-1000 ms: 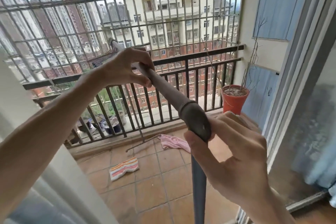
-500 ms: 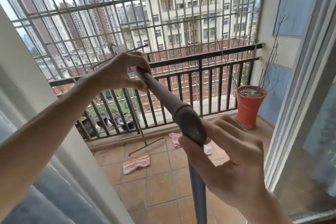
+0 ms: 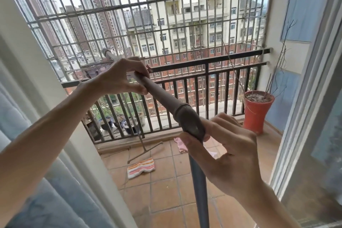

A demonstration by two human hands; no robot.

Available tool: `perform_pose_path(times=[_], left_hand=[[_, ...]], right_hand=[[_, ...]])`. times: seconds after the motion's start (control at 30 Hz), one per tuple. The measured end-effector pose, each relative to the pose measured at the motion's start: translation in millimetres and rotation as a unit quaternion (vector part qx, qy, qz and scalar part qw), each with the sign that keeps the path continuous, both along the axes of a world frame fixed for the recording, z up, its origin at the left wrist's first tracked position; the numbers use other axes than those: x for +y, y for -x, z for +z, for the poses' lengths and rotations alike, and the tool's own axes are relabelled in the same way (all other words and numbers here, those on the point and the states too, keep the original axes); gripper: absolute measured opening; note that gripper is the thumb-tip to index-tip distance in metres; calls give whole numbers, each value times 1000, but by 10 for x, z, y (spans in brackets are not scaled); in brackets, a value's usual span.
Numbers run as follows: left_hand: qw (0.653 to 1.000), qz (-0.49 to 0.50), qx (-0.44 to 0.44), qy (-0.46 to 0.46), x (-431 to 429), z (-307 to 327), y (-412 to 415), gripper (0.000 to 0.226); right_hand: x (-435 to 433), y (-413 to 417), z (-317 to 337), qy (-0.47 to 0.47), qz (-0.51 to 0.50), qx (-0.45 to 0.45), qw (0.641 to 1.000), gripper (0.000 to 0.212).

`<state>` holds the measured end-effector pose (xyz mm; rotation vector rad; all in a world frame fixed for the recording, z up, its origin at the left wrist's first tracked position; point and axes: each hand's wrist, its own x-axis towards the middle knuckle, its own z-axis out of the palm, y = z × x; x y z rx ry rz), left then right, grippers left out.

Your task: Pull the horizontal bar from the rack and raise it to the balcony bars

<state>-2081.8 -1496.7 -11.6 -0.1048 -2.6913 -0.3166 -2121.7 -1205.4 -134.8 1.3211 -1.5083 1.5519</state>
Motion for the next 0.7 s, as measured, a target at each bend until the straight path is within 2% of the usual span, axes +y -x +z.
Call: perform_pose_path(times=[0.7], left_hand=[[999,25,21,30,-477,-70,-78,28]], right_hand=[[-352,125,84,-48,6,-33,998,31]])
